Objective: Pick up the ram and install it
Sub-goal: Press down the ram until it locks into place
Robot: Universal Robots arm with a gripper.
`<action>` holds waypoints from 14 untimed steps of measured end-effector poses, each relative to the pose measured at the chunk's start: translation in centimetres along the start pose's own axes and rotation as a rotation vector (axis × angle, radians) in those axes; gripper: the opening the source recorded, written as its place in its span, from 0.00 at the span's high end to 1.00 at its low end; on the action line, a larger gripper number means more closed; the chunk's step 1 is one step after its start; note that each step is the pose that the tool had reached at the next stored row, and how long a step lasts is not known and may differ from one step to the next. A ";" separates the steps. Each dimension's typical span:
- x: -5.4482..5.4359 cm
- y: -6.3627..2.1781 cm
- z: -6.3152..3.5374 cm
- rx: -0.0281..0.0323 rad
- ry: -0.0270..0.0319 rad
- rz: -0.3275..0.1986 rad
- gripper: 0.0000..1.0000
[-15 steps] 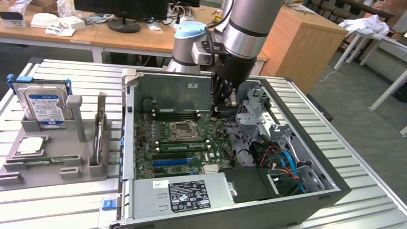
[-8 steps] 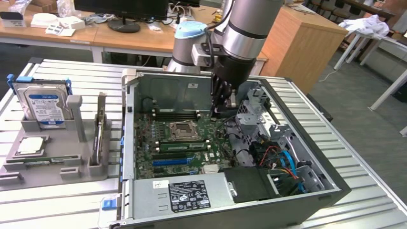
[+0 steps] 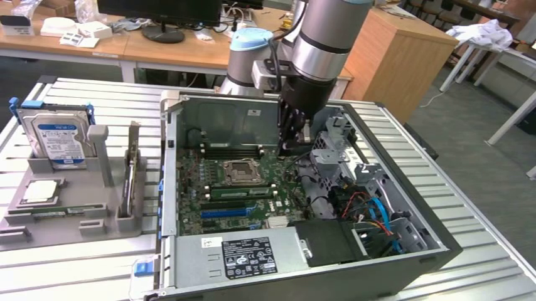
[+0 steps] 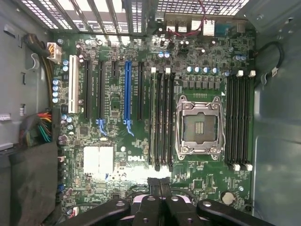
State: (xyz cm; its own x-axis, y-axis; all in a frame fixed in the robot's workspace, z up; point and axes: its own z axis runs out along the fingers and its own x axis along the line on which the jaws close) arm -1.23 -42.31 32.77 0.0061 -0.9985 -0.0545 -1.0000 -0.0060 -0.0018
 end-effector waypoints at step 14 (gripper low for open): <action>0.0 0.00 0.75 0.0076 0.0018 0.000 0.89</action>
State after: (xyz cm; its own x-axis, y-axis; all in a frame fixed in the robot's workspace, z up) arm -1.23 -42.31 32.02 0.0065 -0.9986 -0.0527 -0.9999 -0.0060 -0.0095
